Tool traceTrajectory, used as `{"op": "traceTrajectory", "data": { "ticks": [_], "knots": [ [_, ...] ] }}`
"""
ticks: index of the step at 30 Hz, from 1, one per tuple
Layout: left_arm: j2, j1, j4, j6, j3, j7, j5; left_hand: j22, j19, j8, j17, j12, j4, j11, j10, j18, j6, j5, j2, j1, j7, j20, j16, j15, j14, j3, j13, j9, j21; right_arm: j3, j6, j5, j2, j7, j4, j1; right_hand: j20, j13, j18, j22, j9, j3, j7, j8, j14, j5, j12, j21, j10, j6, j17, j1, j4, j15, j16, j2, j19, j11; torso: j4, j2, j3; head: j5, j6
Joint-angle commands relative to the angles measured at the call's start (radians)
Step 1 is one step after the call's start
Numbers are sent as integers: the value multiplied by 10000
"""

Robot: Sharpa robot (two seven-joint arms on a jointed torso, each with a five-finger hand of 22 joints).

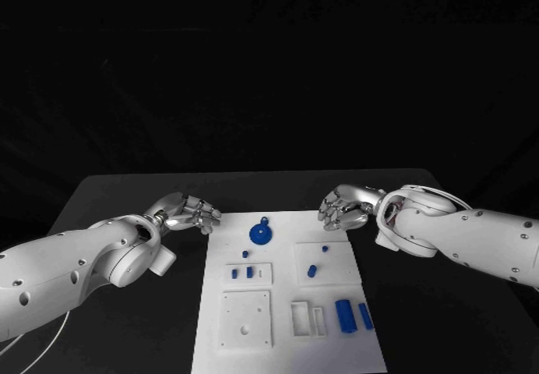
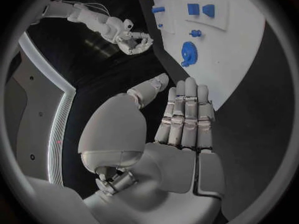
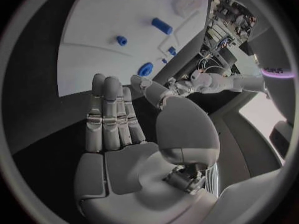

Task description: Assemble the parts on the task board

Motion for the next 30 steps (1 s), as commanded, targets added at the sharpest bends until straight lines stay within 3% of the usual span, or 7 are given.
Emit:
{"op": "traceTrajectory", "data": {
  "ticks": [1,6,11,13,16,25,30],
  "knots": [
    [-8,3,21,581,5,596,922,-9,6,39,36,-44,-78,-7,79,-90,-81,58,102,19,13,58,-134,48,27,-18,-19,7,-51,-37,471,-2294,-9,-578,193,-159,18,-175,141,-5,-26,136,-2,-17,38,-117,-269,39,160,69,49,-35,0,5,-116,-94,16,9,-41,-48,-31,-9,1],
    [-14,-1,35,513,2,629,976,-5,23,45,76,-62,-78,-10,106,-81,-93,52,135,2,21,68,-216,50,82,-40,-32,3,-73,-108,248,-3328,-54,-990,489,-281,28,-352,141,-3,-48,308,-9,-41,83,-523,-562,49,307,123,104,-37,87,21,-228,-401,16,22,-50,-65,-63,3,-44],
    [-16,-2,38,285,1,629,1017,8,46,39,131,-72,-74,-19,144,-78,-128,27,127,-24,38,67,-287,41,148,-73,-41,-9,-88,-256,207,-3958,-65,-1327,653,-373,33,-463,141,-12,-75,596,-3,-82,128,-1050,-787,52,356,130,144,-21,362,52,-330,-931,18,45,-52,-62,-68,22,-56],
    [-12,-2,14,242,1,602,1027,11,50,39,147,-73,-66,-22,154,-78,-134,29,142,-26,40,67,-302,39,164,-73,-42,-11,-92,-284,148,-4129,-57,-1473,707,-459,35,-509,141,-14,-94,790,16,-118,146,-1257,-897,53,368,103,169,22,557,60,-383,-1172,12,65,-51,-55,-80,37,-56],
    [-14,-2,0,255,1,622,1043,18,56,44,169,-78,-62,-26,163,-77,-137,40,161,-18,38,65,-332,37,181,-68,-45,-13,-98,-296,113,-4273,-26,-1571,749,-567,42,-571,141,-6,-130,995,68,-200,162,-1655,-1051,49,332,-9,215,105,713,92,-441,-1440,-31,91,-46,-47,-69,62,-50],
    [-22,-7,-4,133,0,645,1044,31,37,36,221,-115,-53,-11,144,-90,-179,45,152,-32,50,75,-430,51,177,-83,-64,-26,-131,-300,-7,-4311,164,-1542,830,-831,24,-580,141,42,-113,1216,47,-176,231,-1910,-1113,116,491,55,325,220,786,59,-458,-1447,13,73,-38,-42,-57,117,-117],
    [-22,-8,-59,110,1,672,1044,46,-1,16,276,-175,-53,24,78,-102,-245,57,132,-24,73,91,-533,72,154,-87,-93,-44,-172,-300,-224,-4425,230,-1641,775,-894,-50,-526,141,108,-76,1522,-18,-111,401,-2139,-1075,247,733,202,483,322,1018,-32,-337,-1448,181,-10,-45,-40,-62,132,-119]
  ]
}}
